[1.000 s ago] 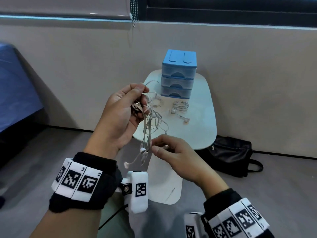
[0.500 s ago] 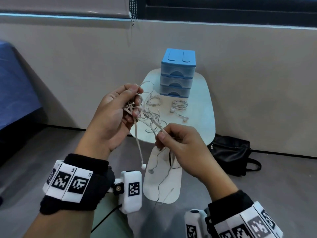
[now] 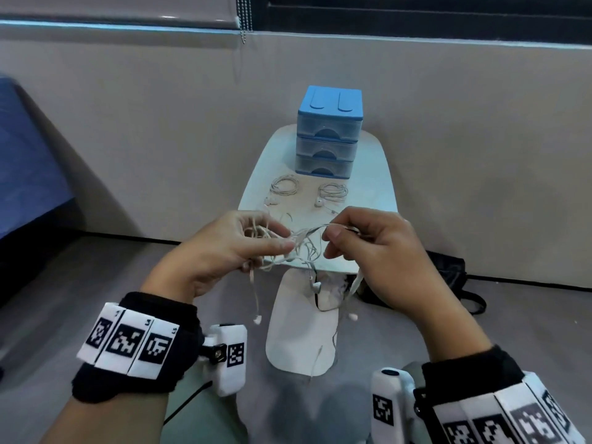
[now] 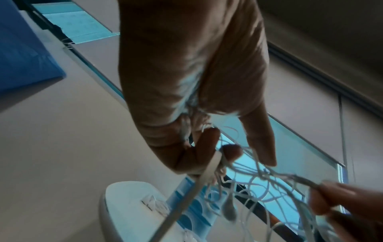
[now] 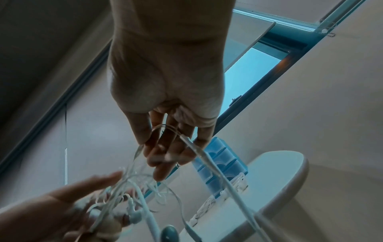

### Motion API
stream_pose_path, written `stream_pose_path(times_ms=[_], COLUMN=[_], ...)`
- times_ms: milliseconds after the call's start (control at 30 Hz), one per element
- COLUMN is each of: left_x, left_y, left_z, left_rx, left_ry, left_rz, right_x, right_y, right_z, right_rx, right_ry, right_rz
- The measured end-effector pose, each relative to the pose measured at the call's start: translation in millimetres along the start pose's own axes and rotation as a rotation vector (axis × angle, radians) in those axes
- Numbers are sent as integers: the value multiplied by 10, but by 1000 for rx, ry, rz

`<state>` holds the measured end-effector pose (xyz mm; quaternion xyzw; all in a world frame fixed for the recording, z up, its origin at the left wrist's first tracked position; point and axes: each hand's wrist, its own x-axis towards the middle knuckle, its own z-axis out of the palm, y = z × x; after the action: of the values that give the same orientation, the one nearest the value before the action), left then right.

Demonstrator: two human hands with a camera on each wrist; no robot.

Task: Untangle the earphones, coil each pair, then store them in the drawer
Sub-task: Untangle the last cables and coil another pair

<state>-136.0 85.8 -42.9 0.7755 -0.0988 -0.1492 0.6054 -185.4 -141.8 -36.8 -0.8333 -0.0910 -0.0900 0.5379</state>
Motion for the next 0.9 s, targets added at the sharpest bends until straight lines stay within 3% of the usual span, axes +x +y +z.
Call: stream_pose_path(times_ms=[200, 633, 767, 900], left_x=[13, 96, 98, 95], left_y=[-10, 53, 28, -69], left_z=[78, 229, 208, 253], left_rx=[18, -115, -125, 58], left_ry=[-110, -53, -108, -169], left_rz=[35, 17, -21, -54], right_x=[-16, -53, -45, -37], right_y=[14, 171, 197, 241], right_z=[-101, -60, -43, -33], right_rx=[-114, -259, -182, -36], right_ry=[39, 35, 43, 47], right_rz=[32, -8, 9, 64])
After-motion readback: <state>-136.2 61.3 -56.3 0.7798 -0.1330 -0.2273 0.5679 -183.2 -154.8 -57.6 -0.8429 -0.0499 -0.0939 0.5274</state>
